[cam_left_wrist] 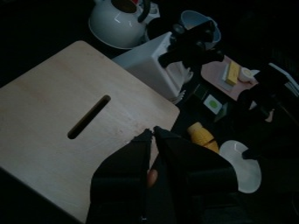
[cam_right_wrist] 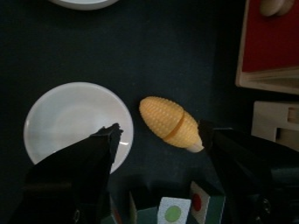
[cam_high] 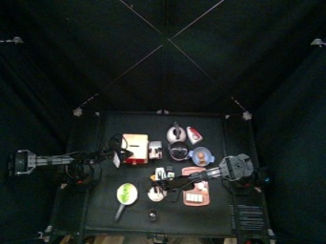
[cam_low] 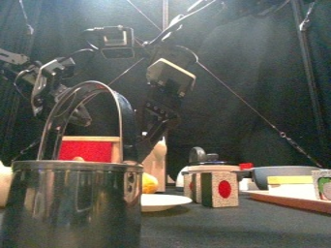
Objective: Grab corn
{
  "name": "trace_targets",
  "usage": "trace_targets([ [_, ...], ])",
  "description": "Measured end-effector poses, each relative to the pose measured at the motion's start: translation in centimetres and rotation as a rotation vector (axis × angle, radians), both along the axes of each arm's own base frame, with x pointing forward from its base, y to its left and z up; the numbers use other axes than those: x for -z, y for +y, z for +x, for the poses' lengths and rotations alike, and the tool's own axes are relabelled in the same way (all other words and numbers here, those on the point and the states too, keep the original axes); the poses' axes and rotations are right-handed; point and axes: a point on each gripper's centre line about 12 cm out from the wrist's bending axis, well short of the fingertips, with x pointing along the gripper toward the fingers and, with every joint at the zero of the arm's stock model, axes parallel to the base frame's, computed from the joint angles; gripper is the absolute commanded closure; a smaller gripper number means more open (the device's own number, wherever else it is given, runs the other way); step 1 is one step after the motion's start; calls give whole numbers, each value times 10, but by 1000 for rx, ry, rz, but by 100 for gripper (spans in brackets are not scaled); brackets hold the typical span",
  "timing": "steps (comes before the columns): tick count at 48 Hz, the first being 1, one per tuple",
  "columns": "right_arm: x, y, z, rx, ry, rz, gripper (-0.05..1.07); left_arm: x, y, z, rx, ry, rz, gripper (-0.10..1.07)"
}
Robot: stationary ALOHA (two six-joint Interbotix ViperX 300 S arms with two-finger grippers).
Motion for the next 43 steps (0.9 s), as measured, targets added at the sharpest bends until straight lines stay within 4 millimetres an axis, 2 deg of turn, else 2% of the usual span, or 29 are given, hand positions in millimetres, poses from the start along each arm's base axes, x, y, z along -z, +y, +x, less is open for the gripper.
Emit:
trace_targets([
  [21,21,-17,0,18,8,13,2,1,0,0,-2,1,0,39],
  [43,37,-18,2,20,16,33,2,1,0,0,0,1,0,39],
])
